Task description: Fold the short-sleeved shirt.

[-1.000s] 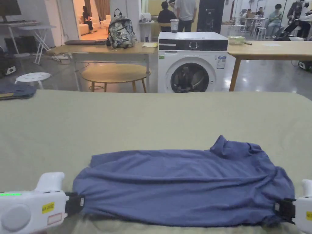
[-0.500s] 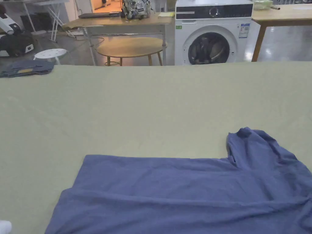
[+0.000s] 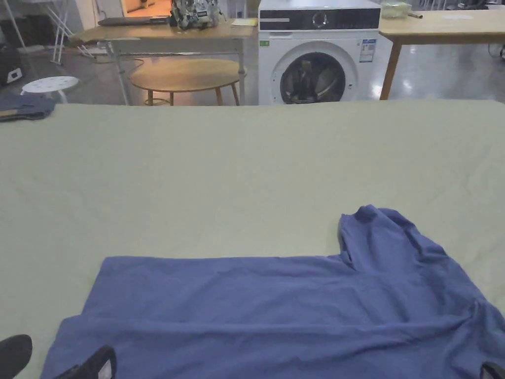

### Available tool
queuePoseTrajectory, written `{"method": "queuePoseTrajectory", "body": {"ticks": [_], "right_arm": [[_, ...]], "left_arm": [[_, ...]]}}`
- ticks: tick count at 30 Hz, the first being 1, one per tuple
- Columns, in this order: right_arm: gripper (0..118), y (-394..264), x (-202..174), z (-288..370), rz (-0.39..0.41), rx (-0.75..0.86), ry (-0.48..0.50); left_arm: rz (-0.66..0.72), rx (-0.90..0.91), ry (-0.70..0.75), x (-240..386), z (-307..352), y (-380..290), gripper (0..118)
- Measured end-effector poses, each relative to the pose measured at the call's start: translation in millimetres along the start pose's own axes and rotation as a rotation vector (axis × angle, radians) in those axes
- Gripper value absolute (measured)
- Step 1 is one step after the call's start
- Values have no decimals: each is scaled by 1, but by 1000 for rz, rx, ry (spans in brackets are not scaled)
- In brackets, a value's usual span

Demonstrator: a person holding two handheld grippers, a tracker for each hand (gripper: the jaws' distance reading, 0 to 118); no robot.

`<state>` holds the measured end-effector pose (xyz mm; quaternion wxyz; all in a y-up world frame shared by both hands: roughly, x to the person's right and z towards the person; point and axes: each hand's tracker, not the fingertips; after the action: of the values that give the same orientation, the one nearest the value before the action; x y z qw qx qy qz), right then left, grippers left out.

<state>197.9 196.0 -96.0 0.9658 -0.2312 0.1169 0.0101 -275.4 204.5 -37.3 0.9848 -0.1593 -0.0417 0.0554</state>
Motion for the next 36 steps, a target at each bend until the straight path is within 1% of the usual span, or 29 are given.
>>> {"method": "queuePoseTrajectory", "body": {"ticks": [1,2,3,4,5,6,9,11,15,16,18,19,20,21,23,24,26,27,28,29,30,31,32,34,35,36], "right_arm": [[72,4,-4,-4,-11,8,15],[70,6,-8,-7,-21,18,21],[61,7,-11,-11,-29,28,40],[40,8,-14,-15,-33,28,56],[8,8,-17,-19,-38,26,63],[0,8,-20,-23,-38,25,66],[0,3,-21,-28,-35,17,80],[0,0,-23,-29,-19,16,76],[0,-3,-19,-28,15,13,92],[0,-4,-18,-27,18,12,89],[0,-5,-14,-27,21,6,89],[0,-8,-12,-27,16,3,87],[0,-9,-9,-28,3,-1,89],[0,-12,-4,-29,-17,-5,94],[0,-16,3,-31,-49,-36,111],[0,-18,6,-31,-51,-47,109],[0,-24,13,-30,-44,-75,72],[0,-27,16,-30,-43,-91,61],[0,-29,21,-29,-41,-107,47],[0,-31,26,-28,-37,-118,28],[0,-32,30,-26,-33,-130,13],[0,-33,34,-23,-33,-136,-1],[0,-32,38,-22,-42,-140,-11],[0,-27,51,-27,-85,-154,-8],[0,-20,56,-33,-103,-152,-2],[0,-11,60,-40,-110,-149,-10]], "left_arm": [[17,29,-14,5,-1,5,91],[22,29,-28,10,-2,10,87],[22,33,-31,15,-2,14,78],[19,35,-31,17,-2,14,59],[15,34,-34,20,-3,16,22],[-2,12,-36,21,-5,18,0],[-17,-3,-52,18,-5,13,0],[41,-50,-30,7,-8,11,0],[190,-81,-62,-29,-28,32,0],[180,-127,-72,-37,-41,43,0],[122,-254,-21,-50,-78,60,2],[108,-321,-3,-59,-101,63,18],[91,-368,-16,-66,-125,66,48],[118,-375,-19,-78,-153,62,72],[179,-468,6,-100,-202,51,69],[206,-503,29,-108,-227,45,69],[68,-565,134,-115,-267,29,69],[22,-594,169,-119,-283,22,69],[16,-623,211,-112,-292,20,69],[95,-654,223,-116,-301,15,69],[155,-671,209,-119,-304,11,66],[168,-660,238,-114,-303,9,64],[79,-659,235,-114,-303,12,61],[-106,-687,224,-95,-304,16,47],[-152,-706,214,-88,-306,18,33],[-157,-720,189,-97,-315,22,19]]}}
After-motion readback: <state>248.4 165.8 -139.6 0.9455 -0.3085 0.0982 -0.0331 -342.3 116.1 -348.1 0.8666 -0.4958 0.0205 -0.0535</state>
